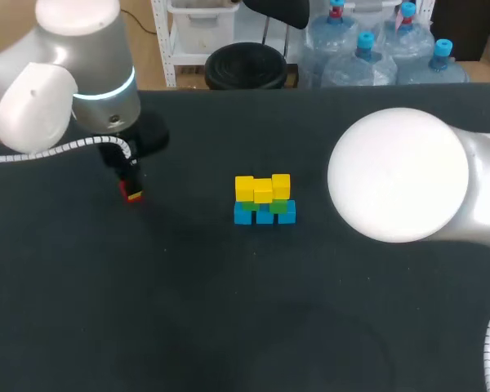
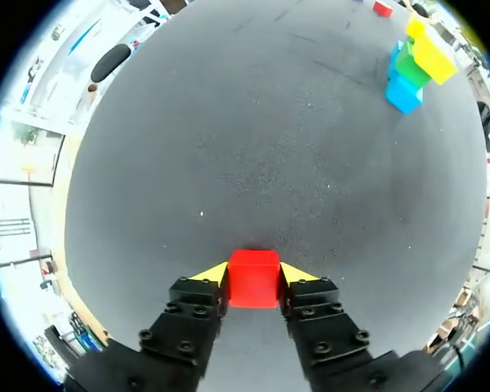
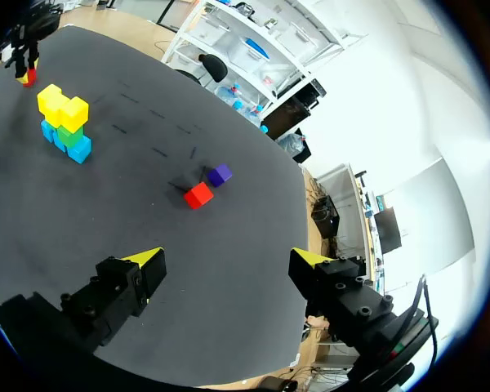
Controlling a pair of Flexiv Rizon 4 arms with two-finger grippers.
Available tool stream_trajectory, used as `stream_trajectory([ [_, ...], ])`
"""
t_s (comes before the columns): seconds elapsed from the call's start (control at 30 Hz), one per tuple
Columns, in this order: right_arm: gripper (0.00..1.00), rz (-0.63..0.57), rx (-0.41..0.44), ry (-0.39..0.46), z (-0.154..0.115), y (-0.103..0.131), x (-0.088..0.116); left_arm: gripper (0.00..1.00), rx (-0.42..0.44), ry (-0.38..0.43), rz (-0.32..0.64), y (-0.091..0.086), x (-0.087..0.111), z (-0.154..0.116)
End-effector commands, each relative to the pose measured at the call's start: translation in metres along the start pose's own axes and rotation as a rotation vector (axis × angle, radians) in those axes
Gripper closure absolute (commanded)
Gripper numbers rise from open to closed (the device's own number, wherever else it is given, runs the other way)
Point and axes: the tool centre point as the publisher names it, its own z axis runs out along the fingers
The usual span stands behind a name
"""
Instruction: Place the blue cubes, place green cubes on the blue cubes, place the yellow cubes on the green cubes, then place the red cubes on the yellow cubes, and place purple cube on the red cubes.
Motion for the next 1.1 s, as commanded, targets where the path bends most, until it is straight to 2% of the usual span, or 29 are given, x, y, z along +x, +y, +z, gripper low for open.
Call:
stream_trajectory([
  [0.03,0.00,0.001,-0.002,-0.004,0.001,-0.001,0.001,1.00,-0.012,-0.011,0.046,-0.007,0.002,-0.021],
  [0.33,0.00,0.001,-0.002,-0.004,0.001,-0.001,0.001,1.00,-0.039,-0.075,0.209,-0.020,-0.009,-0.086],
  [0.47,0.00,0.001,-0.002,-0.004,0.001,-0.001,0.001,1.00,-0.039,-0.079,0.252,-0.030,-0.015,-0.113],
  [0.6,0.00,0.001,-0.002,-0.004,0.001,-0.001,0.001,1.00,-0.048,-0.104,0.304,-0.037,-0.024,-0.131],
  [0.8,0.00,0.001,-0.002,-0.004,0.001,-0.001,0.001,1.00,-0.063,-0.121,0.342,-0.042,-0.042,-0.132],
  [1.1,0.00,0.001,-0.002,-0.004,0.001,-0.001,0.001,1.00,-0.066,-0.153,0.415,-0.060,-0.074,-0.141],
])
